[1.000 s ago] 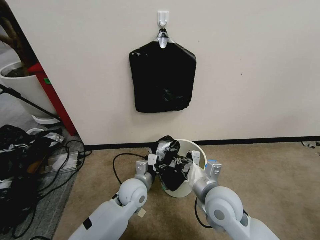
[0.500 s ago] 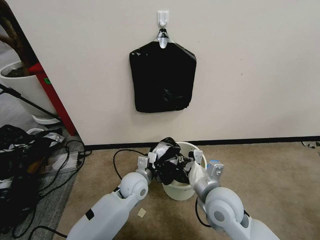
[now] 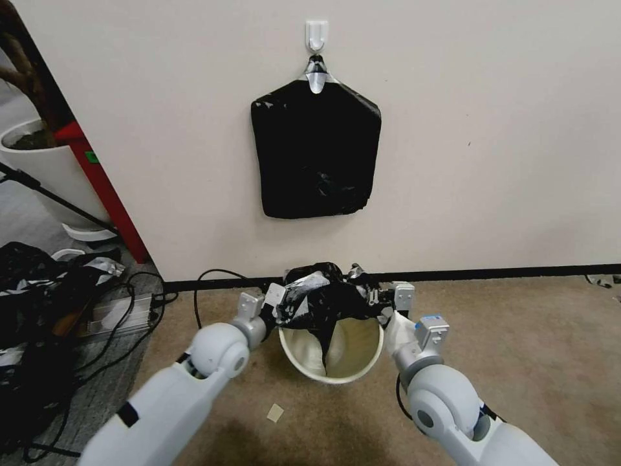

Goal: Place a trash bag onto the trash bin.

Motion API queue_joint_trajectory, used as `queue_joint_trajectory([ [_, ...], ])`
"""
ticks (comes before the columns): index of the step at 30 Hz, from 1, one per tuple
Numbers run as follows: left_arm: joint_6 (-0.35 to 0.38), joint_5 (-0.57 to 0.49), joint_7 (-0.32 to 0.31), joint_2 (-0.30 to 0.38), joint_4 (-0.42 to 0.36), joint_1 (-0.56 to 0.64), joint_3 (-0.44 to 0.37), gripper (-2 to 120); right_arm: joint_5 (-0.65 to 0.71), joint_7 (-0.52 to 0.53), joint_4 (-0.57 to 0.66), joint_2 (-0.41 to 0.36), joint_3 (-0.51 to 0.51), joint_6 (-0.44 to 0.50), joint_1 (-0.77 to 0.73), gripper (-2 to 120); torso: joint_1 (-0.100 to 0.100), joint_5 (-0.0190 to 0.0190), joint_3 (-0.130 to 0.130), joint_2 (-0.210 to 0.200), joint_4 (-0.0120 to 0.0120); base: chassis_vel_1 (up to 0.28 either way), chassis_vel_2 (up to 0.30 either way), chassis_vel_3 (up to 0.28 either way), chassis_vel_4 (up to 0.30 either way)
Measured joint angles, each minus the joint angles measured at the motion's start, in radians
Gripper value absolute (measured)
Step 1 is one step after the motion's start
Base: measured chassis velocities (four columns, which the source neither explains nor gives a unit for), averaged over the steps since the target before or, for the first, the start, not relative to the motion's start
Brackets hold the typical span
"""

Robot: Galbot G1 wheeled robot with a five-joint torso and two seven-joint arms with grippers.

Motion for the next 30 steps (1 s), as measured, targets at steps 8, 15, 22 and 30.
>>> queue_joint_trajectory([
  [8,-0.063,-0.023,0.035,0.011,0.017,-0.005,-0.069,3,-0.005,-0.002,-0.009,-0.020,0.010,0.046,-0.059,0,0.000,0.0000,0.000,0.000,-0.0001,0.000,0.000,0.000,0.000],
  [15,-0.106,-0.104,-0.043,-0.028,0.056,-0.020,-0.075,3,-0.099,-0.056,0.097,-0.010,-0.044,0.089,-0.164,0,0.000,-0.0001,0.000,0.000,-0.0001,0.000,0.000,0.000,0.000],
  [22,-0.109,-0.139,-0.060,-0.045,0.070,-0.026,-0.075,3,-0.223,-0.070,0.087,0.009,-0.047,0.111,-0.189,0,0.000,0.0001,0.000,0.000,-0.0002,0.000,0.000,0.000,0.000],
  [30,-0.133,-0.098,-0.002,-0.030,0.078,-0.020,-0.089,3,-0.384,-0.066,-0.007,0.021,0.008,0.164,-0.151,0,0.000,0.0001,0.000,0.000,-0.0001,0.000,0.000,0.000,0.000],
])
